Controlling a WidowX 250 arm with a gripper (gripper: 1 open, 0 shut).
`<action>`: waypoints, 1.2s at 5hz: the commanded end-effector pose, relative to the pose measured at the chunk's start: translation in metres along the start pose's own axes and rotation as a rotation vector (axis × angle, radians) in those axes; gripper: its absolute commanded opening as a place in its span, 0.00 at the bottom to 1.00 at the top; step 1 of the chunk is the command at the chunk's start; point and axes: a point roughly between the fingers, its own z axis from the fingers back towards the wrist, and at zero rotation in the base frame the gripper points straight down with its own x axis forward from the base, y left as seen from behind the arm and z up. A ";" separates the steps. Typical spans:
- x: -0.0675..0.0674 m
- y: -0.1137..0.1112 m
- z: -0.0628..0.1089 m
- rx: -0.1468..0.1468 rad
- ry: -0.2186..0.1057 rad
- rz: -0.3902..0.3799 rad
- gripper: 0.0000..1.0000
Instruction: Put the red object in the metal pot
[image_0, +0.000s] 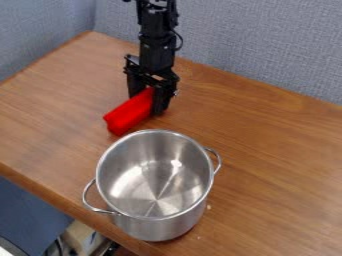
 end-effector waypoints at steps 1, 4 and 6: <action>0.000 0.009 0.027 0.027 -0.060 0.021 0.00; -0.004 -0.004 0.039 0.037 -0.110 -0.018 0.00; -0.040 -0.024 0.102 0.062 -0.234 -0.002 0.00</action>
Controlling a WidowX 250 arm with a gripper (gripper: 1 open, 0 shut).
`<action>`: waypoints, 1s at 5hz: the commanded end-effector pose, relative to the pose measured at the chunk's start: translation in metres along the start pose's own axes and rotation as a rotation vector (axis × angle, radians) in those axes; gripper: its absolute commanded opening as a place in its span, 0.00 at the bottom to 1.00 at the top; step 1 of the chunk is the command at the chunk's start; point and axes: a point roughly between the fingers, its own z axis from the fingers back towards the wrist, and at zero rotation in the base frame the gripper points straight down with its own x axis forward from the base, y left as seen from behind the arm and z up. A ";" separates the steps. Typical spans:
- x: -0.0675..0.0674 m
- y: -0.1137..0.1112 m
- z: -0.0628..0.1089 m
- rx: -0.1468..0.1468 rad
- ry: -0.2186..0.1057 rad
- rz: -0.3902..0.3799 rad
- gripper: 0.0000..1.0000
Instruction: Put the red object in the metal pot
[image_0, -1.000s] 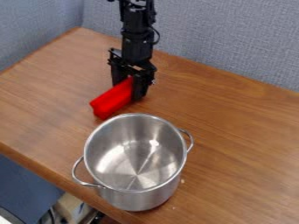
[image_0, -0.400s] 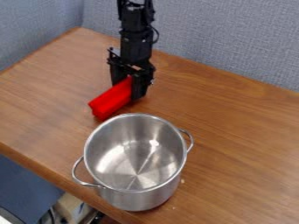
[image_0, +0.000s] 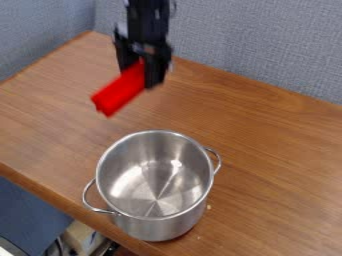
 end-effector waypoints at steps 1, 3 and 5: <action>-0.024 -0.034 0.044 -0.005 -0.090 -0.085 0.00; -0.085 -0.087 0.057 -0.118 -0.134 -0.220 0.00; -0.097 -0.100 0.032 -0.134 -0.089 -0.332 0.00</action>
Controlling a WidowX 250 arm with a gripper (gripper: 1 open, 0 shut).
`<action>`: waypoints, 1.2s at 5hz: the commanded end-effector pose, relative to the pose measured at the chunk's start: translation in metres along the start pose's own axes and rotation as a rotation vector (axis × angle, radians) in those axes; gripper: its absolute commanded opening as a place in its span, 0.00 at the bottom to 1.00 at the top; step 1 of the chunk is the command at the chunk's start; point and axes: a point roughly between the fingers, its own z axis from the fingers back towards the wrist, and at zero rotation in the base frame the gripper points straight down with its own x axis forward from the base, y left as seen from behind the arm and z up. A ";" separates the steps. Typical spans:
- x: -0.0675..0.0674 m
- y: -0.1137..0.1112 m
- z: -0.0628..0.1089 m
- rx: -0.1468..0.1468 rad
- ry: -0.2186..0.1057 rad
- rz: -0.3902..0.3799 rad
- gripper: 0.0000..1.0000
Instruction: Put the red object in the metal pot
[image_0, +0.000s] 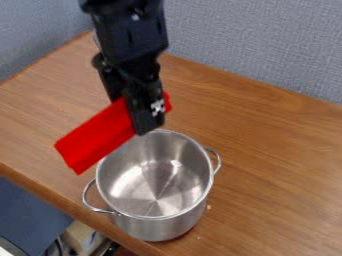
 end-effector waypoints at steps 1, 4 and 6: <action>0.005 0.003 -0.008 -0.011 0.014 -0.078 0.00; -0.016 0.007 -0.042 0.027 0.061 -0.152 1.00; -0.007 0.000 -0.080 0.022 0.084 -0.062 1.00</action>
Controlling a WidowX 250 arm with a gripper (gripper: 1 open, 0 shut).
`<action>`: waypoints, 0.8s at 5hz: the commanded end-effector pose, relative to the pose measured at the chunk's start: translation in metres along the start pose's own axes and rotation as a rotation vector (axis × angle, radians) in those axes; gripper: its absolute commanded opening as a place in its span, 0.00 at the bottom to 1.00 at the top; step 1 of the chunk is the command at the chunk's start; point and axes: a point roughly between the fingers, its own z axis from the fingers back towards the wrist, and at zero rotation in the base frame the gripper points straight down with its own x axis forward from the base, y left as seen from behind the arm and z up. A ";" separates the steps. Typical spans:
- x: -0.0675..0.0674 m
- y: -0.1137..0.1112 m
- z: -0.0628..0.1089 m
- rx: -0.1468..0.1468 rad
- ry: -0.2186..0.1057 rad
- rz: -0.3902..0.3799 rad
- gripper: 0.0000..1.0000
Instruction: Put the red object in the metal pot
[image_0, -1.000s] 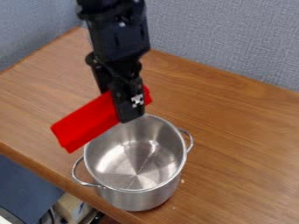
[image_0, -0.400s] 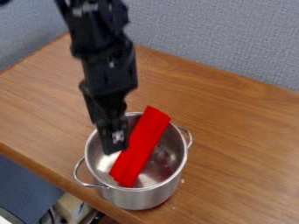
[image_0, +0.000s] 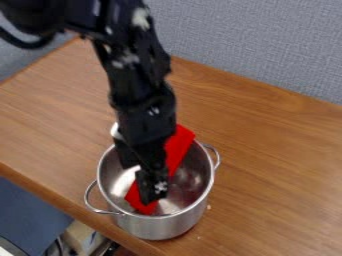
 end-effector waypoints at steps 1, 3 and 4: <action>0.009 -0.014 -0.009 0.006 0.017 0.017 1.00; 0.021 -0.037 -0.021 0.012 0.049 0.105 1.00; 0.015 -0.040 -0.025 0.012 0.060 0.156 1.00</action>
